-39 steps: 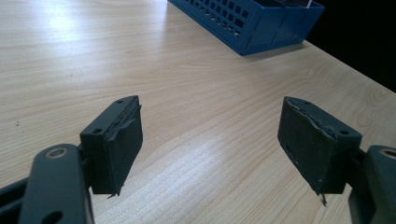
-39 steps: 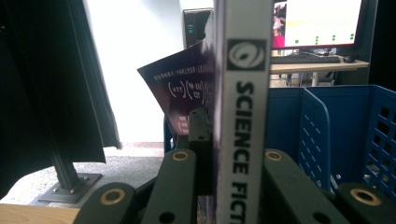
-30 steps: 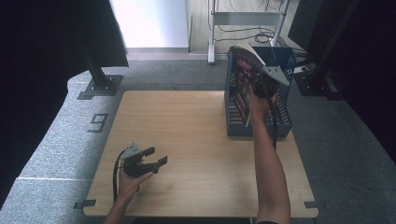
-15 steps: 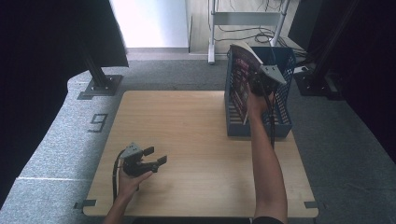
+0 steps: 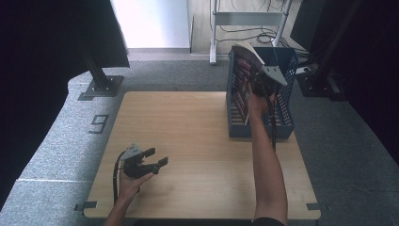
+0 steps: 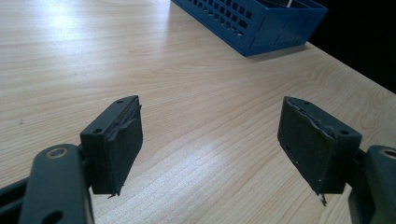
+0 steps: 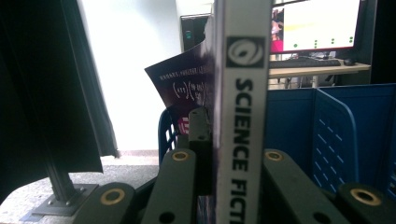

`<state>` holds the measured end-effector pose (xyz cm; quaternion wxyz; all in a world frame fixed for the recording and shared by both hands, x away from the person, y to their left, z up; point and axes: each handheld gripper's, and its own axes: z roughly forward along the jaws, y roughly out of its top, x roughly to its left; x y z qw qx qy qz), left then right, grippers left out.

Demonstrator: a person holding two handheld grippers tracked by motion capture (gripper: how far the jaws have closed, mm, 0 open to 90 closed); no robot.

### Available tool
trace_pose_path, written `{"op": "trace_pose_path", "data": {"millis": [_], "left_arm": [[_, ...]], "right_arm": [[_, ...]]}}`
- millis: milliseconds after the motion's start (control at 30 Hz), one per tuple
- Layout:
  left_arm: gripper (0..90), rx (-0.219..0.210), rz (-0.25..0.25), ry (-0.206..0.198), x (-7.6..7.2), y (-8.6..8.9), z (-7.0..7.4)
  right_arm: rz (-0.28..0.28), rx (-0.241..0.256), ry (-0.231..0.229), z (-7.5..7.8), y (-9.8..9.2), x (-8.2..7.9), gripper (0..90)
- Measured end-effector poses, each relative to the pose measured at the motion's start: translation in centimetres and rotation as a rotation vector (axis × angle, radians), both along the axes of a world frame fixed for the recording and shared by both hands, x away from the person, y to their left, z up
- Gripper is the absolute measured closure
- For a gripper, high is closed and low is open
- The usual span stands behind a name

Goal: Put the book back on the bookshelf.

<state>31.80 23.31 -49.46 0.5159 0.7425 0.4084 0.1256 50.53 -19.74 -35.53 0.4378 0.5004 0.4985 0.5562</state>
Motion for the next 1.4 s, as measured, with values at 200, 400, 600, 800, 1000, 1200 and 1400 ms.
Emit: {"op": "trace_pose_path", "data": {"millis": [200,400,600,800,1000,1200,1400], "left_arm": [[22.2,0.001,0.006,-0.001,0.1,0.2,0.0],[22.2,0.002,0.016,0.012,0.5,0.6,-0.4],[22.3,0.000,0.022,0.013,0.7,0.7,-0.5],[22.3,-0.001,0.020,0.008,0.5,0.7,-0.4],[22.3,-0.001,0.012,0.007,0.5,0.4,-0.3],[22.3,-0.002,-0.001,-0.003,0.0,0.0,0.1],[22.3,-0.004,-0.005,-0.019,-0.4,-0.1,0.6]], "right_arm": [[-0.012,0.005,-0.005,-0.6,0.0,0.8,81.5],[-0.018,0.002,0.005,-1.4,0.2,2.0,81.5],[-0.003,-0.008,0.027,-3.0,1.3,2.7,81.4],[0.011,-0.032,0.054,-4.7,2.2,2.4,81.4],[0.018,-0.057,0.082,-4.9,2.5,0.9,81.1],[0.045,-0.098,0.129,-5.3,2.4,-0.8,80.1],[0.101,-0.102,0.181,-5.5,1.8,-1.6,77.9]]}}
